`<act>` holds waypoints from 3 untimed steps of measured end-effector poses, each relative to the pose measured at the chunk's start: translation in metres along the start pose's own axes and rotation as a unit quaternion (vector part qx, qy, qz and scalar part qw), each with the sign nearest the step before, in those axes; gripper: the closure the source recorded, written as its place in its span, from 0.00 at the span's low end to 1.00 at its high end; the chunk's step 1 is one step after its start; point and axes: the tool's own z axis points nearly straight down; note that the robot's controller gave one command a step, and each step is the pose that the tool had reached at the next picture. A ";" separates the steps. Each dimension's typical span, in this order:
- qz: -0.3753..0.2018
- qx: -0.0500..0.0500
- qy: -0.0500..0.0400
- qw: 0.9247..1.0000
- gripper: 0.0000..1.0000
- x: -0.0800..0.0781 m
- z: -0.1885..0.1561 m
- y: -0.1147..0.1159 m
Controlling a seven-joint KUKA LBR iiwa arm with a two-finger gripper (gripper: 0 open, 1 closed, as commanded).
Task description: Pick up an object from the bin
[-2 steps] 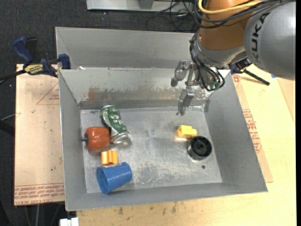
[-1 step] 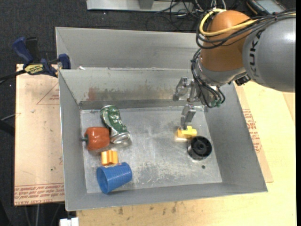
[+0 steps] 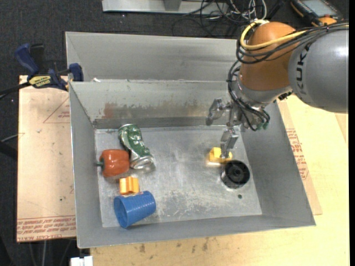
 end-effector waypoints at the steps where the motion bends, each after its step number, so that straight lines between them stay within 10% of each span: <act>1: -0.031 0.001 -0.004 1.000 0.00 0.014 0.023 -0.014; 2: -0.081 0.000 0.002 0.997 1.00 0.006 0.070 -0.049; 3: -0.081 0.001 0.001 0.997 1.00 0.006 0.070 -0.049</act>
Offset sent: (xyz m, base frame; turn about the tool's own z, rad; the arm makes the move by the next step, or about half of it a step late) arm -0.0002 -0.0481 -0.0801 -0.1656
